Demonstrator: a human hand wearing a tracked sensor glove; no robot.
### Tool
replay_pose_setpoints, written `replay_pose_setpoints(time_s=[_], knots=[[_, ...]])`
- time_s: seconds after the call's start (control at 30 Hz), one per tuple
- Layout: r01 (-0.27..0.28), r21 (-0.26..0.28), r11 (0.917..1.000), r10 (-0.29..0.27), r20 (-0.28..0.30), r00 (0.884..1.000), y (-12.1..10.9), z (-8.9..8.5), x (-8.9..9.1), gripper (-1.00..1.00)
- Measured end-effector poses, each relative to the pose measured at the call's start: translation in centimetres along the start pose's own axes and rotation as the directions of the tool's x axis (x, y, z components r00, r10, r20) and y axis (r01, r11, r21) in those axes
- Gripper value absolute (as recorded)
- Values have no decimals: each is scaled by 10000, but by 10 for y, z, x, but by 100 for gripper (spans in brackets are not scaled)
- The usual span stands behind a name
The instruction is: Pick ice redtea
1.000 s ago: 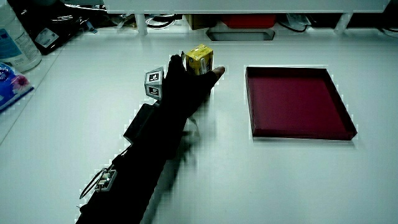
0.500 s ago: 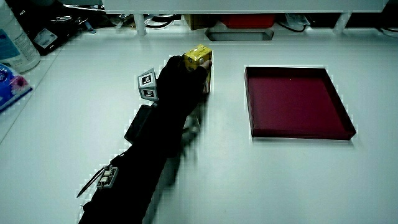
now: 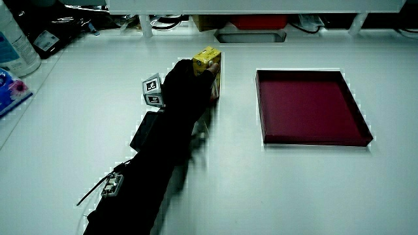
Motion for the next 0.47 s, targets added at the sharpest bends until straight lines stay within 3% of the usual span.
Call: replay_pose_setpoints(time_s=[0.2,0.37,0.47], knots=[[467,-632,9969,-450,294,9986,-2,-10,23,100],[1008,-1454,9842,-919,670,9935,-5,-29,42,100],[1279,-1944,9725,-1044,1267,9864,-11,-45,52,100]])
